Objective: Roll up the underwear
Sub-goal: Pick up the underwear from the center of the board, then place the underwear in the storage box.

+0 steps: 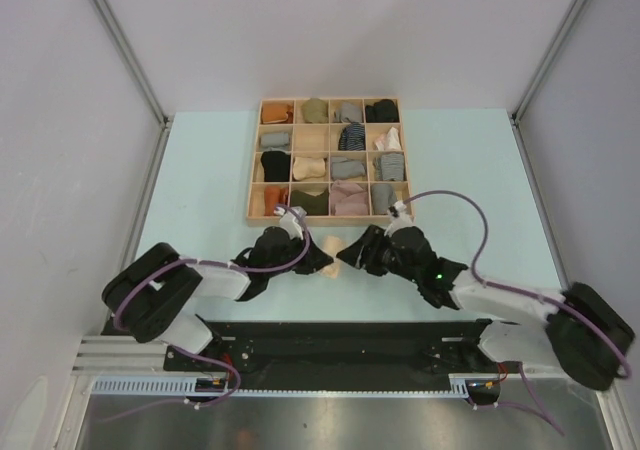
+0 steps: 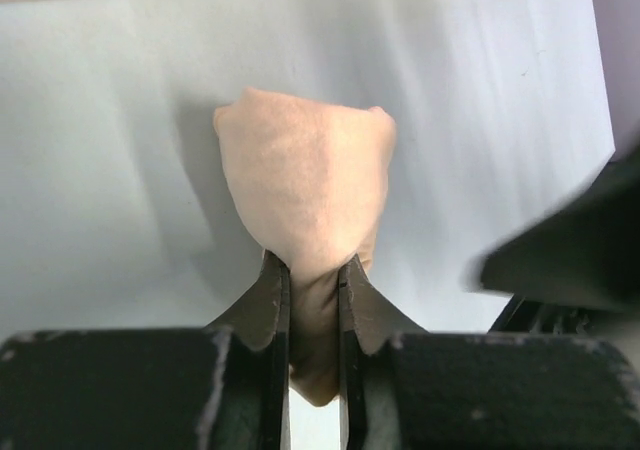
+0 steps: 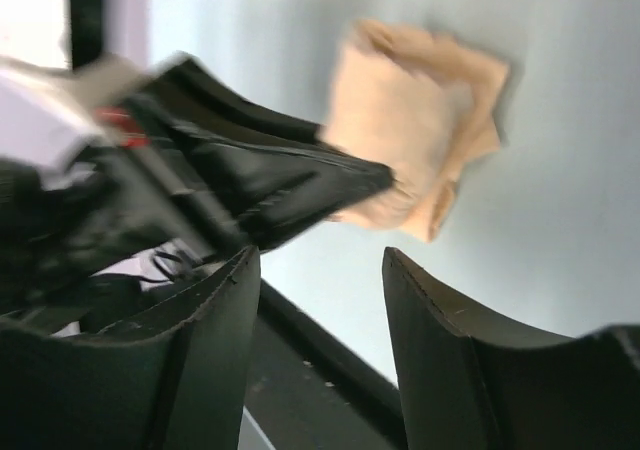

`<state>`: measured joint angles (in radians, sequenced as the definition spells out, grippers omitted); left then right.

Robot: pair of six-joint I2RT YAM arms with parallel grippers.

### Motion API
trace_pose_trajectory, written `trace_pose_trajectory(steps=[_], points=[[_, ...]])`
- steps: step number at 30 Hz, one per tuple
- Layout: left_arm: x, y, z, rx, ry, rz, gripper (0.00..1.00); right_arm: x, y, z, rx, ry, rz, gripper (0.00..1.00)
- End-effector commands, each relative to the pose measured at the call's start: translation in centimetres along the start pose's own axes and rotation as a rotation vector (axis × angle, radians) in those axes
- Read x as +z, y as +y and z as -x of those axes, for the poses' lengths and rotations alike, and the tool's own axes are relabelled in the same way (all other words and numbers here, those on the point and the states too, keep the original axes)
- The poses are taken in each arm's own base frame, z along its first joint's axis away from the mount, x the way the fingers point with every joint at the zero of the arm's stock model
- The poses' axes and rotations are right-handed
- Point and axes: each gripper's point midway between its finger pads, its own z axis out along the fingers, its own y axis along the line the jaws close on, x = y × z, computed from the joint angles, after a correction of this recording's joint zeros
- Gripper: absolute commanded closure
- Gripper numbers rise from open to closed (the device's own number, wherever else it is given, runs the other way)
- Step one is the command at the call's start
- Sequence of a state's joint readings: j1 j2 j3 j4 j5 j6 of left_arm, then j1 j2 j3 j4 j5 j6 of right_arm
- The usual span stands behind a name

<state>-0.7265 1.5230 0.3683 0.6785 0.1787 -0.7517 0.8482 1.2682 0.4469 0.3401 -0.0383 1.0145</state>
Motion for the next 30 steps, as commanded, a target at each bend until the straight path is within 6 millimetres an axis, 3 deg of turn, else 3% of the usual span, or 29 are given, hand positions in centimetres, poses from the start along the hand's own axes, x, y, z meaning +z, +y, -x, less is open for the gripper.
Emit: trace_pose_trajectory(steps=[1,2,5,6,8,9,11,12,14,15,17,18,19,20,21,22,23,24,29,30], points=[[-1.4,-2.2,2.7,0.120,-0.065,-0.027,1.00,-4.3,0.4,4.0,-0.113,-0.160,-0.079,0.43],[-2.1,-2.6,3.2,0.143,-0.072,-0.024,1.00,-6.4,0.5,4.6,-0.122,-0.190,-0.083,0.42],[-2.9,-3.7,4.5,0.174,-0.089,-0.018,1.00,-9.8,0.2,6.5,-0.165,-0.275,-0.114,0.42],[-3.3,-4.6,5.7,0.187,-0.116,-0.031,1.00,-10.5,0.2,6.9,-0.175,-0.291,-0.119,0.42],[-3.6,-4.8,6.1,0.204,-0.109,-0.011,1.00,-11.8,0.2,7.9,-0.211,-0.314,-0.130,0.41],[-3.6,-5.8,7.5,0.213,-0.137,-0.017,1.00,-12.0,0.2,8.2,-0.219,-0.319,-0.135,0.41],[-3.6,-6.3,8.6,0.253,-0.133,0.001,1.00,-12.0,0.0,8.6,-0.246,-0.301,-0.144,0.41],[-3.7,-7.9,11.2,0.276,-0.183,-0.005,1.00,-11.9,0.0,8.8,-0.251,-0.296,-0.142,0.41],[-2.7,-7.8,12.6,0.304,-0.166,0.022,1.00,-11.5,0.3,8.9,-0.256,-0.286,-0.118,0.41],[-2.9,-9.1,16.0,0.306,-0.218,0.000,1.00,-11.1,-0.2,9.2,-0.255,-0.285,-0.132,0.41],[-1.5,-8.7,17.6,0.317,-0.193,0.012,1.00,-10.7,0.1,9.6,-0.251,-0.287,-0.106,0.41],[-1.6,-9.4,20.9,0.320,-0.247,0.009,1.00,-10.5,-0.2,10.1,-0.246,-0.291,-0.113,0.41],[-1.3,-9.7,22.1,0.321,-0.249,-0.010,1.00,-10.0,-0.5,10.0,-0.244,-0.273,-0.119,0.41],[0.4,-8.5,22.6,0.311,-0.222,0.003,1.00,-9.6,-0.4,10.5,-0.241,-0.281,-0.114,0.41],[0.2,-9.3,25.9,0.315,-0.275,-0.015,1.00,-9.3,-0.6,10.7,-0.235,-0.281,-0.121,0.41],[0.7,-9.4,27.1,0.316,-0.283,-0.020,1.00,-8.8,-1.2,10.9,-0.223,-0.273,-0.139,0.42],[2.7,-7.8,26.9,0.316,-0.239,-0.004,1.00,-8.5,-0.8,11.4,-0.222,-0.288,-0.126,0.42],[2.6,-8.4,29.7,0.333,-0.283,-0.016,1.00,-8.3,-0.5,11.2,-0.219,-0.272,-0.110,0.42],[6.6,-4.8,33.7,0.276,-0.286,-0.034,1.00,-6.7,-1.0,11.3,-0.245,-0.231,-0.137,0.42],[8.3,-3.8,34.3,0.268,-0.281,-0.041,1.00,-6.5,-1.2,11.4,-0.248,-0.221,-0.150,0.42]])
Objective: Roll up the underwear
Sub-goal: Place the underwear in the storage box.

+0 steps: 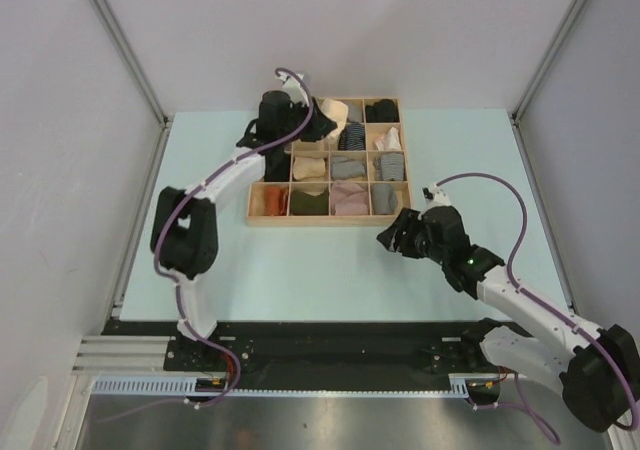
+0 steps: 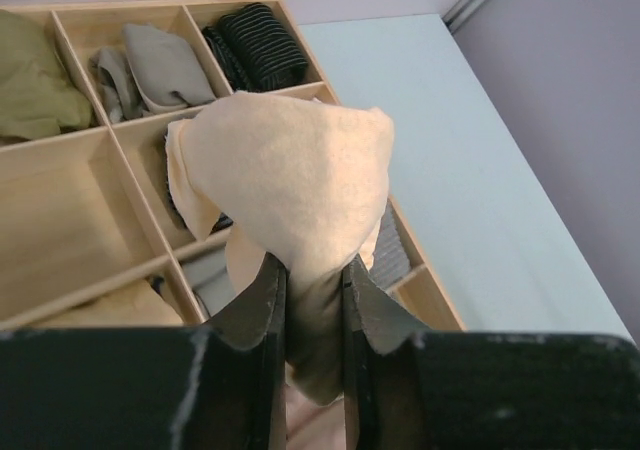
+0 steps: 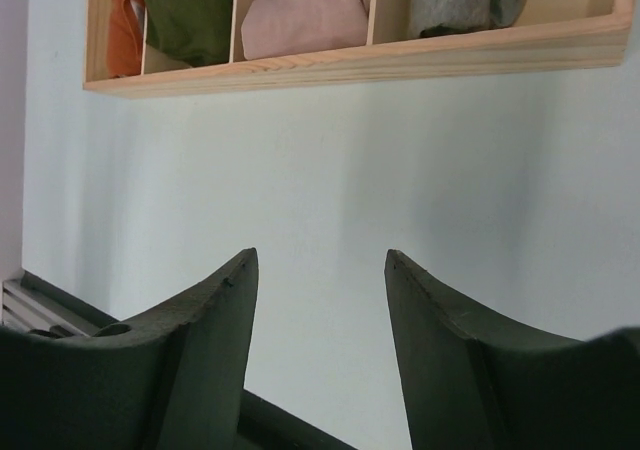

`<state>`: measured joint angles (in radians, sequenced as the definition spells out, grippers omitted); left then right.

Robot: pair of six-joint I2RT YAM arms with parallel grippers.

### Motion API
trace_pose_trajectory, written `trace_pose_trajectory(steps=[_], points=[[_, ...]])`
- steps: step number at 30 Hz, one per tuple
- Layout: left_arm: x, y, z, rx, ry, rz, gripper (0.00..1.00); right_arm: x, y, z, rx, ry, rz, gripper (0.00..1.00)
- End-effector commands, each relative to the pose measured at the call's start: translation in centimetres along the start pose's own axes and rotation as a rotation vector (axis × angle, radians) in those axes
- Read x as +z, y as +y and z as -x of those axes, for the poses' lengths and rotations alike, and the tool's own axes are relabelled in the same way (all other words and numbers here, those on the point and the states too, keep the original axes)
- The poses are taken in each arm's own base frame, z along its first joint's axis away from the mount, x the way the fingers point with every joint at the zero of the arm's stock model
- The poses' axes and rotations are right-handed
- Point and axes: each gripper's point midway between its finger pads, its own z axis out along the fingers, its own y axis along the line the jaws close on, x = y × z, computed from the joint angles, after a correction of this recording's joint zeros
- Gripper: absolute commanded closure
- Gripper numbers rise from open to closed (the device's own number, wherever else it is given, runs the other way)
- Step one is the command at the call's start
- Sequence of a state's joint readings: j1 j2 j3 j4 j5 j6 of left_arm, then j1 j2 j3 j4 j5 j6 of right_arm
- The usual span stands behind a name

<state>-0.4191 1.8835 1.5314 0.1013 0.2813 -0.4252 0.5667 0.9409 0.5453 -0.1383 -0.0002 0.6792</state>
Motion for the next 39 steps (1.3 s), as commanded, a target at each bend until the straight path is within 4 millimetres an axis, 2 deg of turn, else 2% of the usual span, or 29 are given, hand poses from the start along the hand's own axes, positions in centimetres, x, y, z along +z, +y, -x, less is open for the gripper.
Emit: trace_pose_trajectory(steps=[1,2,3,4,5,6,7,8,9,11,12,13,14,19,21,24,30,32,34,37,39], points=[[3.7,2.0,1.1,-0.020,0.001,-0.079,1.00,0.5,2.2,2.4,-0.045,-0.022,0.046,0.42],[4.3,2.2,2.3,-0.021,-0.019,-0.108,1.00,1.0,2.2,2.6,-0.043,-0.007,0.028,0.42],[5.9,3.5,0.6,-0.040,0.010,-0.113,1.00,1.1,2.2,2.8,-0.039,-0.001,0.021,0.42],[6.8,4.3,0.1,-0.064,0.022,-0.108,1.00,1.3,2.1,2.6,-0.036,0.015,0.009,0.42],[7.5,4.4,1.9,-0.058,-0.010,-0.117,1.00,1.8,2.1,2.7,-0.016,0.028,-0.002,0.42],[8.9,5.9,-0.1,-0.079,0.024,-0.110,1.00,2.1,2.3,2.5,-0.007,0.052,0.010,0.42],[9.4,6.3,-0.1,-0.098,0.023,-0.109,1.00,2.4,2.3,2.4,0.003,0.067,0.006,0.42],[9.8,6.6,1.1,-0.099,-0.003,-0.114,1.00,2.6,2.3,2.5,0.012,0.075,0.001,0.42],[10.8,8.1,-0.5,-0.127,0.023,-0.098,1.00,3.2,2.5,2.6,0.012,0.094,-0.004,0.42],[11.2,9.4,0.4,-0.162,0.006,-0.087,1.00,3.5,2.1,2.9,0.009,0.121,-0.039,0.43],[11.4,10.1,0.3,-0.174,0.007,-0.078,1.00,3.9,2.4,3.7,0.004,0.121,-0.040,0.43],[11.9,11.1,-1.2,-0.203,0.038,-0.067,1.00,4.0,2.2,3.9,0.010,0.132,-0.052,0.42],[11.9,11.7,-0.7,-0.209,0.032,-0.056,1.00,4.2,2.1,4.1,0.018,0.139,-0.055,0.42],[11.1,14.1,-2.3,-0.280,0.074,0.014,1.00,5.2,2.6,6.0,0.051,0.160,-0.064,0.43],[10.3,15.1,-3.8,-0.320,0.120,0.061,1.00,5.5,3.0,6.4,0.059,0.178,-0.064,0.42],[9.3,15.7,-5.3,-0.358,0.158,0.101,1.00,5.7,3.8,7.1,0.060,0.202,-0.068,0.43],[8.8,16.7,-7.9,-0.395,0.229,0.154,1.00,6.0,5.0,8.6,0.067,0.219,-0.074,0.43],[8.9,16.9,-7.9,-0.397,0.233,0.168,1.00,6.2,5.3,9.1,0.068,0.218,-0.073,0.43],[8.7,17.6,-8.9,-0.417,0.272,0.207,1.00,6.3,5.4,9.1,0.075,0.227,-0.077,0.43],[8.4,17.5,-9.5,-0.437,0.289,0.215,1.00,6.4,5.6,9.2,0.083,0.239,-0.082,0.43],[8.0,17.6,-10.7,-0.458,0.320,0.230,1.00,6.3,5.7,9.5,0.087,0.235,-0.087,0.43]])
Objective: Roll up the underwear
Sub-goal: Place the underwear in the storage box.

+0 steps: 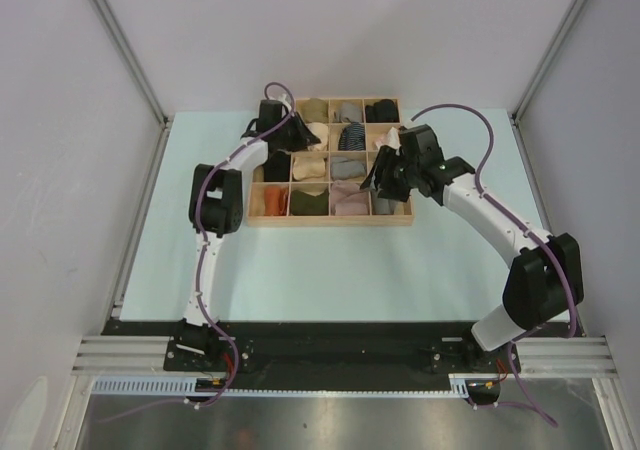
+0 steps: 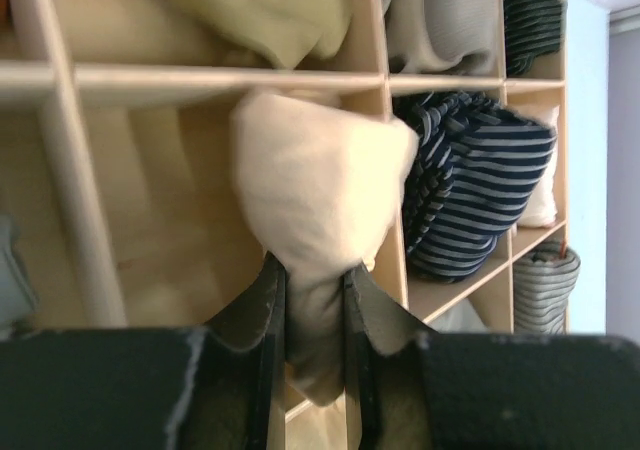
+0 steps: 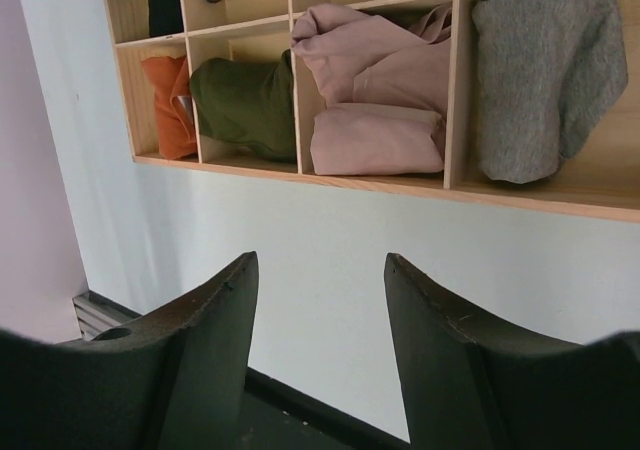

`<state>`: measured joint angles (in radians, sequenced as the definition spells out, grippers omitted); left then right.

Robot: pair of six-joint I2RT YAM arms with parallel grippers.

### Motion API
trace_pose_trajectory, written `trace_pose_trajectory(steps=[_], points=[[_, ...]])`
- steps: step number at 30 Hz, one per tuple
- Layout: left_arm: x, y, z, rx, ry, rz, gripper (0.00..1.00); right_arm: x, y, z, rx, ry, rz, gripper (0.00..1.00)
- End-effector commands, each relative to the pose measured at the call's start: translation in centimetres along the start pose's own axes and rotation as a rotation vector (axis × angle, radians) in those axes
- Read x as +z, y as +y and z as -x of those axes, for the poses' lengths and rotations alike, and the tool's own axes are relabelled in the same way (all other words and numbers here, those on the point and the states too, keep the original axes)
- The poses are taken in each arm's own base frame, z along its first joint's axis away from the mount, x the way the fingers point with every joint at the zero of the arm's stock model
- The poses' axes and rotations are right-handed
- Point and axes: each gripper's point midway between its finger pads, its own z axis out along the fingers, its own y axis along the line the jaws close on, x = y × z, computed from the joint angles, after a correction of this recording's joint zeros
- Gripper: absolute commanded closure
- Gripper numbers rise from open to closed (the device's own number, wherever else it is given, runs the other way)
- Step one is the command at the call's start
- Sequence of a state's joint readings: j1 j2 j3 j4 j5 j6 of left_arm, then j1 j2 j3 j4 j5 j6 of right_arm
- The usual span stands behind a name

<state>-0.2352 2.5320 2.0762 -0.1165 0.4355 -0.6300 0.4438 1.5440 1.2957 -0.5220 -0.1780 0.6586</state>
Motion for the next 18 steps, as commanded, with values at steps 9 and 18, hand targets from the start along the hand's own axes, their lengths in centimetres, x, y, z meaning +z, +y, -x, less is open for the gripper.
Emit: trace_pose_trajectory(steps=[9,18], points=[[-0.2,3.2,-3.2,-0.131,0.118,0.146,0.86,-1.2,0.6,0.9,0.011,-0.004,-0.023,0.43],[-1.4,1.6,-0.9,-0.128,0.072,0.164,0.40,-1.5,1.2,1.6,-0.019,-0.016,-0.004,0.42]])
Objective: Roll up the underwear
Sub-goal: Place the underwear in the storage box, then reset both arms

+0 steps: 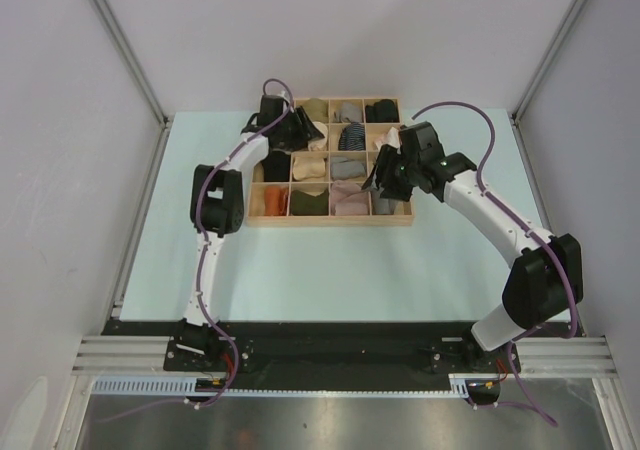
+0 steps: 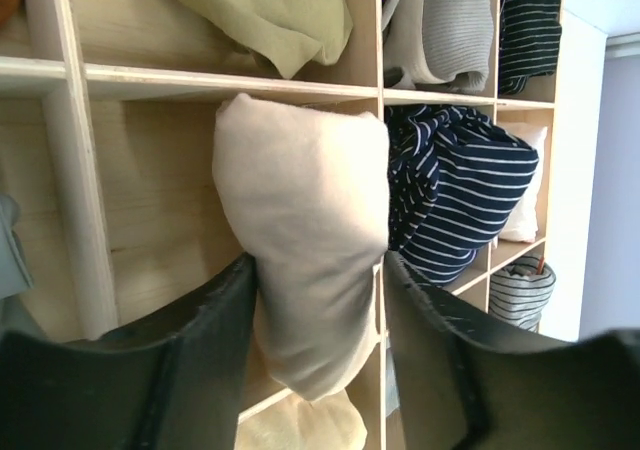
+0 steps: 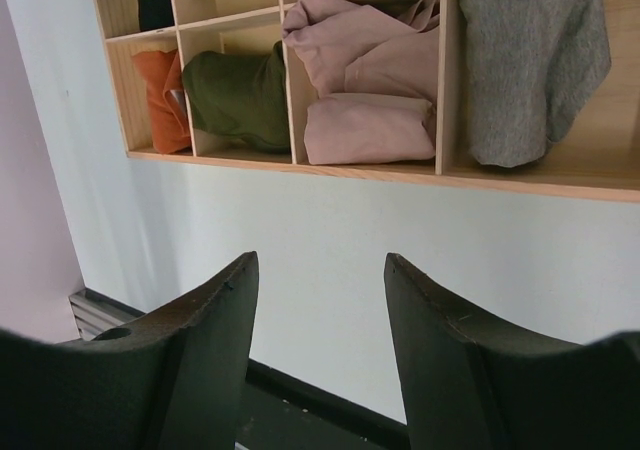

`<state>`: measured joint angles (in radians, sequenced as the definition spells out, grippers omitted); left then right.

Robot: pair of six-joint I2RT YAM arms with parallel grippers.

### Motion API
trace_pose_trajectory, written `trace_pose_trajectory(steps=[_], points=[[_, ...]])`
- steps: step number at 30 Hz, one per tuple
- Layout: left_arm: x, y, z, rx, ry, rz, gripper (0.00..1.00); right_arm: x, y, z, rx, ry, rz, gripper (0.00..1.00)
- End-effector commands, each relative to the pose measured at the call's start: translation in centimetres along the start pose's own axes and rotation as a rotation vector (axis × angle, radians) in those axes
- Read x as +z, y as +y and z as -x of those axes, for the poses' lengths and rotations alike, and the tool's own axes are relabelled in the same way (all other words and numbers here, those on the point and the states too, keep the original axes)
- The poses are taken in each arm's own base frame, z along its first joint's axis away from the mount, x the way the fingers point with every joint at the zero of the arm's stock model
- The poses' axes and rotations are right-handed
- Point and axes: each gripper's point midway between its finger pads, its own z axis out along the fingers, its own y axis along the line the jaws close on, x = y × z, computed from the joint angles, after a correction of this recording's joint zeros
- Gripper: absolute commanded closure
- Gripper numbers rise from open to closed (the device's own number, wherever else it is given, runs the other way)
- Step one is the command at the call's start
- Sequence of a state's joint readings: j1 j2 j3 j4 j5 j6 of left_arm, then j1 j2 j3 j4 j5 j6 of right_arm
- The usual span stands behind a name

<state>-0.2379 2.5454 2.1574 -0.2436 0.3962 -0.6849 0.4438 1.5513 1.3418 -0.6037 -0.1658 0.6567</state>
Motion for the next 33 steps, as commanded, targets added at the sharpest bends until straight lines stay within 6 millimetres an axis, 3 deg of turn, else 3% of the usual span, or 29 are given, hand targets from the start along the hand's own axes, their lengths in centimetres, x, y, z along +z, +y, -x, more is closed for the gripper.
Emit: trace_pose_trajectory(steps=[1,7,12,15,16,17,21,22,24,26,27,29,30,31,32,33], points=[[-1.1,1.8,-1.1,-0.050,0.051,0.106,0.36,-0.9,1.4,1.5,-0.026,-0.038,0.033,0.42],[-3.1,0.6,-0.1,-0.025,0.035,0.127,0.15,-1.2,1.6,1.5,-0.031,-0.044,0.049,0.43],[-5.1,-1.1,1.0,0.009,0.010,0.124,0.09,-1.6,1.5,1.8,-0.048,-0.064,0.044,0.43],[-7.0,-2.7,2.1,0.060,-0.023,0.115,0.06,-1.8,1.2,2.0,-0.063,-0.081,0.036,0.42],[-7.5,-2.4,2.2,0.082,-0.029,0.138,0.00,-1.9,1.2,2.2,-0.068,-0.088,0.032,0.42],[-8.7,-3.5,3.0,0.107,-0.054,0.138,0.00,-2.0,1.1,2.4,-0.074,-0.098,0.031,0.42],[-12.4,-4.7,4.6,0.189,-0.125,0.188,0.00,-2.2,-0.3,3.9,-0.084,-0.152,0.003,0.42],[-12.8,-3.9,4.3,0.213,-0.133,0.217,0.00,-2.2,-0.4,4.5,-0.099,-0.177,0.010,0.42],[-15.1,-4.3,4.0,0.245,-0.163,0.222,0.00,-2.0,-1.6,4.9,-0.100,-0.197,-0.012,0.41],[-17.0,-4.7,4.3,0.276,-0.214,0.221,0.00,-1.9,-3.5,6.3,-0.096,-0.246,-0.029,0.42],[-18.6,-4.4,3.2,0.281,-0.220,0.233,0.00,-1.9,-4.5,6.9,-0.094,-0.271,-0.050,0.42],[-20.7,-4.6,3.0,0.304,-0.277,0.231,0.00,-2.9,-6.2,9.2,-0.101,-0.366,-0.082,0.42],[-20.9,-2.5,0.6,0.297,-0.239,0.265,0.00,-3.0,-7.6,9.3,-0.094,-0.386,-0.110,0.42],[-23.4,-4.1,1.2,0.315,-0.309,0.235,0.00,-3.4,-8.2,10.1,-0.089,-0.426,-0.116,0.42],[-24.3,-3.6,0.7,0.318,-0.324,0.249,0.00,-4.8,-9.3,11.0,-0.073,-0.474,-0.131,0.42],[-24.7,-1.8,-1.4,0.312,-0.304,0.275,0.00,-4.9,-10.9,10.8,-0.057,-0.495,-0.176,0.42]])
